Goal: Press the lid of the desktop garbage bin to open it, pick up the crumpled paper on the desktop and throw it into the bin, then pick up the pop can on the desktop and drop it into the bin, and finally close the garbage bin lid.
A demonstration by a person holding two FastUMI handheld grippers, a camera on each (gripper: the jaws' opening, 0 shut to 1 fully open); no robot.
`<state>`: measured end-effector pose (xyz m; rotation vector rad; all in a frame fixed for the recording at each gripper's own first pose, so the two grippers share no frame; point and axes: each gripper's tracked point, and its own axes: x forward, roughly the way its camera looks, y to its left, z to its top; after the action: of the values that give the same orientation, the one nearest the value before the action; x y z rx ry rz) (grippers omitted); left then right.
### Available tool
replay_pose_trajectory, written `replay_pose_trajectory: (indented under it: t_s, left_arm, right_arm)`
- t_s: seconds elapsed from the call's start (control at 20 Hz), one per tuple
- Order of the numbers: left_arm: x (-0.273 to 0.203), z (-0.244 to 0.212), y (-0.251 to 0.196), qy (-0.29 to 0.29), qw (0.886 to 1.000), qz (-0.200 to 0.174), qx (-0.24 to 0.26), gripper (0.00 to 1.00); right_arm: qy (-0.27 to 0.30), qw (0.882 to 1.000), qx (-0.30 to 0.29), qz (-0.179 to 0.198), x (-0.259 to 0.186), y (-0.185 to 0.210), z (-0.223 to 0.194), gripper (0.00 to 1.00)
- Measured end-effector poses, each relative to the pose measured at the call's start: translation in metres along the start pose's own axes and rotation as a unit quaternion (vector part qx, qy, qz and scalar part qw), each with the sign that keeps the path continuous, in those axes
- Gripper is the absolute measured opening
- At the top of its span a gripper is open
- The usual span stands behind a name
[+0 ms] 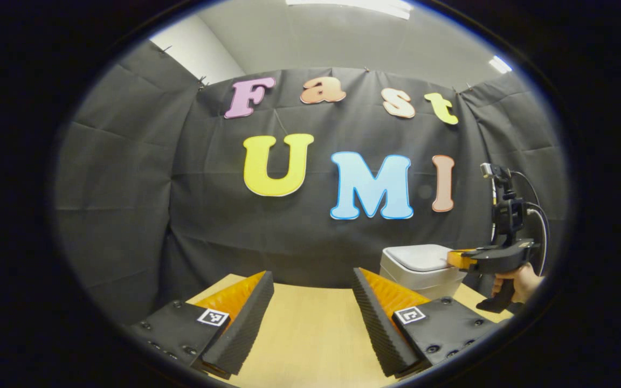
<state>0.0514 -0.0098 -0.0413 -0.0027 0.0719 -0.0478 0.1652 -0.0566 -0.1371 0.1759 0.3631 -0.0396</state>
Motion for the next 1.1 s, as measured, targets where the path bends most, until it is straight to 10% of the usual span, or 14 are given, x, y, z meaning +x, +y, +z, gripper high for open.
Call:
replay_pose_trajectory:
  t_s: [1.1]
  left_arm:
    - [-0.032, -0.099, -0.02, 0.069, 0.996, -0.049, 0.018, 0.97]
  right_arm:
    - [-0.095, 0.995, -0.009, 0.005, -0.117, 0.016, 0.035, 0.07]
